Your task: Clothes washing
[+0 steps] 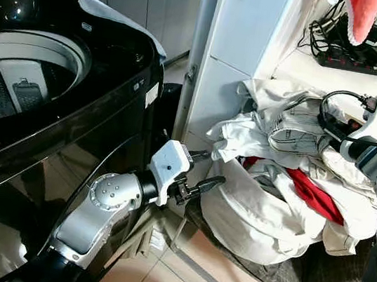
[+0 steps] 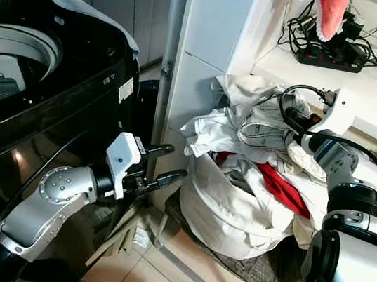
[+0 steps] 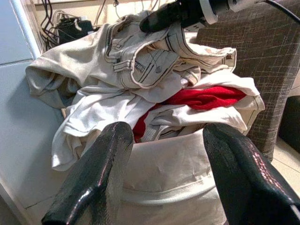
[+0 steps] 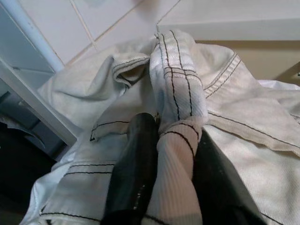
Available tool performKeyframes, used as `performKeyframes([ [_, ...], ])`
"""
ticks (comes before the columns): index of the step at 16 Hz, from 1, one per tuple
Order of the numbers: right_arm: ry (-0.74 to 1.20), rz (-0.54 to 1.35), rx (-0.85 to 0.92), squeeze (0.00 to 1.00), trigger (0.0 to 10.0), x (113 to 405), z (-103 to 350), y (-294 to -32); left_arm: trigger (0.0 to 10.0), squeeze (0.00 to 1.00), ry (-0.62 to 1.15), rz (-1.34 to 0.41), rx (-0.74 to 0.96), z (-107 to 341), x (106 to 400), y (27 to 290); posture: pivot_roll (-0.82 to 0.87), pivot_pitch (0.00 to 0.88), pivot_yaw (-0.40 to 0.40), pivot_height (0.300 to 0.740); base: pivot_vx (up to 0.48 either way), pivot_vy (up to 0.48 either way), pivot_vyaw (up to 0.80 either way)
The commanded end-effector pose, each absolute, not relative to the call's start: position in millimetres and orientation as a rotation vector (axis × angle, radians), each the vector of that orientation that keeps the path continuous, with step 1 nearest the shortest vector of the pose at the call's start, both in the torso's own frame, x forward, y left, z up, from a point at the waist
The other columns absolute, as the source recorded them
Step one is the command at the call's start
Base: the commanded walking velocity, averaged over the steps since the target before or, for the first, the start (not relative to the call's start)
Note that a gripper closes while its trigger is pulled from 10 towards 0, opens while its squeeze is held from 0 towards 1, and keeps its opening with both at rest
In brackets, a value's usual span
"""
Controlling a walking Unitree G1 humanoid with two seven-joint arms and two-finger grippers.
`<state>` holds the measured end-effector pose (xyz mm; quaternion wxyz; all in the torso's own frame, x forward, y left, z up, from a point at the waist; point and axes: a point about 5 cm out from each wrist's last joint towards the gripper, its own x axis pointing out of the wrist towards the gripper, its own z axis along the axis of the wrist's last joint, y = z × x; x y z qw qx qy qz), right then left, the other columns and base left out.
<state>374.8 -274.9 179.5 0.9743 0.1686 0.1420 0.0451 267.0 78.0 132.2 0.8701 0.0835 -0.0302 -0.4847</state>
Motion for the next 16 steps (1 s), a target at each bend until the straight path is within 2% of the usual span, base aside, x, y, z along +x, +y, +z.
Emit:
performKeyframes([
  [1, 0.232, 0.082, 0.337, 0.00, 0.0, 375.7, 195.8, -280.7, 10.0, 0.00, -0.059, -1.011, 0.178, 130.4, 266.8, 78.2, -0.01, 0.000, -0.068, 0.740, 0.000, 0.000, 0.00],
  [5, 0.117, 0.113, 0.354, 0.00, 0.0, 375.1, 230.2, -278.6, 10.0, 0.00, -0.060, -1.002, 0.181, 130.7, 268.3, 79.7, -0.01, 0.000, -0.071, 0.740, 0.000, 0.000, 0.00],
  [9, -0.022, 0.184, 0.340, 0.00, 0.0, 362.7, 284.0, -272.5, 10.0, 0.00, -0.086, -0.961, 0.192, 133.8, 273.2, 81.9, -0.01, 0.000, -0.070, 0.740, 0.000, 0.000, 0.00],
  [13, -0.133, 0.467, 0.332, 0.00, 0.0, 343.7, 344.3, -208.7, 10.0, 0.00, -0.173, -0.816, 0.128, 153.6, 288.2, 95.5, -0.05, 0.000, -0.035, 0.740, 0.000, 0.000, 0.00],
  [16, -0.286, 0.601, 0.456, 0.00, 0.0, 325.5, 396.2, -186.5, 10.0, 0.00, -0.307, -0.772, 0.001, 190.3, 292.7, 100.6, -0.05, 0.000, -0.031, 0.740, 0.000, 0.000, 0.00],
])
